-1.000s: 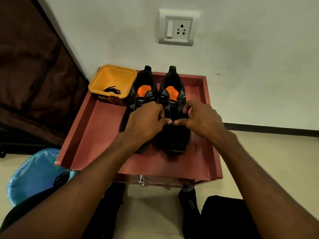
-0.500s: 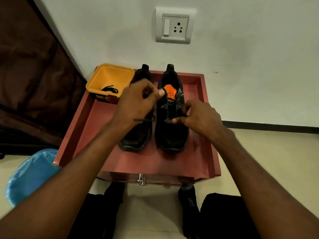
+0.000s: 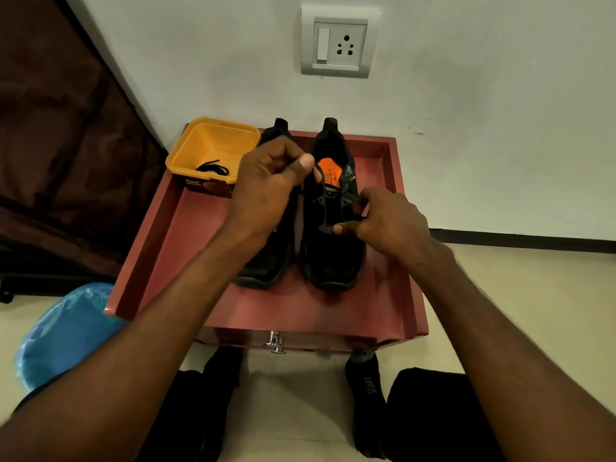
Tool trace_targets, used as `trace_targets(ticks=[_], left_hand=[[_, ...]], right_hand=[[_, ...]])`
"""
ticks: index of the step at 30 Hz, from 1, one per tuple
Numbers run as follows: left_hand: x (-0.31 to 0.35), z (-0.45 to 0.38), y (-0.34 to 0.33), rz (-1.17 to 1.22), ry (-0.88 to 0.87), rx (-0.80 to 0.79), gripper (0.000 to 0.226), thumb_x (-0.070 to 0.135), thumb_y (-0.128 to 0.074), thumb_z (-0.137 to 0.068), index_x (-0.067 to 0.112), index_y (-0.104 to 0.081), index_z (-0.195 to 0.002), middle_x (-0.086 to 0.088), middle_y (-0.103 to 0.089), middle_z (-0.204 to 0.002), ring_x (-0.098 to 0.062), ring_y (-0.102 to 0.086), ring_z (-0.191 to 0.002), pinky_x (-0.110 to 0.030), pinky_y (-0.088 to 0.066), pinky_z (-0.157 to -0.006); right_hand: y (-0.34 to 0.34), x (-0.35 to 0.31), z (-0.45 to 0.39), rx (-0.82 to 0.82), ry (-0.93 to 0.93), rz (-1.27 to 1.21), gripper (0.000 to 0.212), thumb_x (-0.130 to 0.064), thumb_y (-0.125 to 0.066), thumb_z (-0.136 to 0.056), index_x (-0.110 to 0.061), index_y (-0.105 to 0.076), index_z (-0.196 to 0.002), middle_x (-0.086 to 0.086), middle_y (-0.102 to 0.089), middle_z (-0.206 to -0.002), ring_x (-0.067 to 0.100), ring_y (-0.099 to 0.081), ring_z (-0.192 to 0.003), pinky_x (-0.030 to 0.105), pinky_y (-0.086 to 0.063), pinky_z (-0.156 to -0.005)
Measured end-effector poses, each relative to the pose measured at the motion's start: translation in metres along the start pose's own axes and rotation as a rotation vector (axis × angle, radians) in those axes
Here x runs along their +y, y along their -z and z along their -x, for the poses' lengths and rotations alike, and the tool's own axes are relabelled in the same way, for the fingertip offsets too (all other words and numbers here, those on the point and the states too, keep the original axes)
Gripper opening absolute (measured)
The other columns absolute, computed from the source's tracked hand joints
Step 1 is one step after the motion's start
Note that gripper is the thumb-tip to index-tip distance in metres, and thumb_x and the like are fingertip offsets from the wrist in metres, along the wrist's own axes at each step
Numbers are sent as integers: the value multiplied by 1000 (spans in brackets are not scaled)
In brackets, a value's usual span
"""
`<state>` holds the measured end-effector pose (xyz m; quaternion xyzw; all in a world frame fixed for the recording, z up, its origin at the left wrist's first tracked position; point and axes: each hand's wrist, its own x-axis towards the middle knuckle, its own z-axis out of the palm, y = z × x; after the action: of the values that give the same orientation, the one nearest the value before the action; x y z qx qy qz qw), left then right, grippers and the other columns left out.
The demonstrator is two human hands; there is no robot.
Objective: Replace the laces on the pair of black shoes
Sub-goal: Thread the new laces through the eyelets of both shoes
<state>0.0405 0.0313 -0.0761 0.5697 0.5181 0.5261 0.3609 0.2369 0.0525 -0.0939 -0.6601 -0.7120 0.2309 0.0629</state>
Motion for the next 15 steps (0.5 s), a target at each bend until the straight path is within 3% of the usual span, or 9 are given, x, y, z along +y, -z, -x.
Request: trace_targets(ticks=[1, 5, 7, 9, 11, 15], left_hand=[[-2, -1, 1, -53, 14, 4, 18, 13, -60, -103, 1, -63, -89, -10, -73, -81, -22, -72, -81, -34, -59, -79], [-27, 5, 0, -644, 48, -68, 22, 35, -63, -101, 20, -59, -84, 5, -63, -72, -10, -63, -64, -31, -46, -58], [-24, 6, -1, -714, 81, -90, 28, 39, -65, -100, 18, -62, -81, 5, -63, -68, -11, -61, -59, -29, -45, -55], [-12, 3, 1, -517, 221, -121, 40, 40, -66, -100, 9, -63, -75, 0, -64, -60, -16, -63, -50, -24, -48, -52], [3, -1, 6, -158, 381, -108, 45, 41, -67, -98, 8, -59, -68, -3, -59, -56, -19, -59, -51, -22, -47, -56], [30, -7, 23, 199, 358, -100, 36, 43, -70, -93, 20, -59, -67, 2, -56, -71, -17, -52, -71, -39, -41, -76]], right_hand=[[0, 0, 0, 1, -3, -1, 46, -60, -83, -77, -31, -53, -95, -12, -59, -83, 16, -62, -82, 39, -55, -75], [-1, -2, -1, 20, -12, 26, 46, -63, -82, -76, -26, -59, -89, -8, -64, -80, 14, -63, -75, 37, -55, -70], [-2, -1, -2, 10, -14, 52, 46, -65, -79, -77, -22, -64, -82, -4, -67, -75, 16, -65, -71, 37, -57, -69], [-2, 2, -4, -42, 8, 8, 43, -58, -76, -85, -16, -70, -76, 1, -69, -71, 19, -67, -68, 38, -57, -67], [4, 2, -5, -98, 36, -93, 37, -43, -70, -96, -16, -73, -72, 0, -67, -64, 16, -64, -63, 33, -53, -63], [27, -4, 2, -172, -43, -495, 34, -32, -64, -101, -9, -76, -80, -3, -55, -52, 9, -42, -44, 20, -34, -44]])
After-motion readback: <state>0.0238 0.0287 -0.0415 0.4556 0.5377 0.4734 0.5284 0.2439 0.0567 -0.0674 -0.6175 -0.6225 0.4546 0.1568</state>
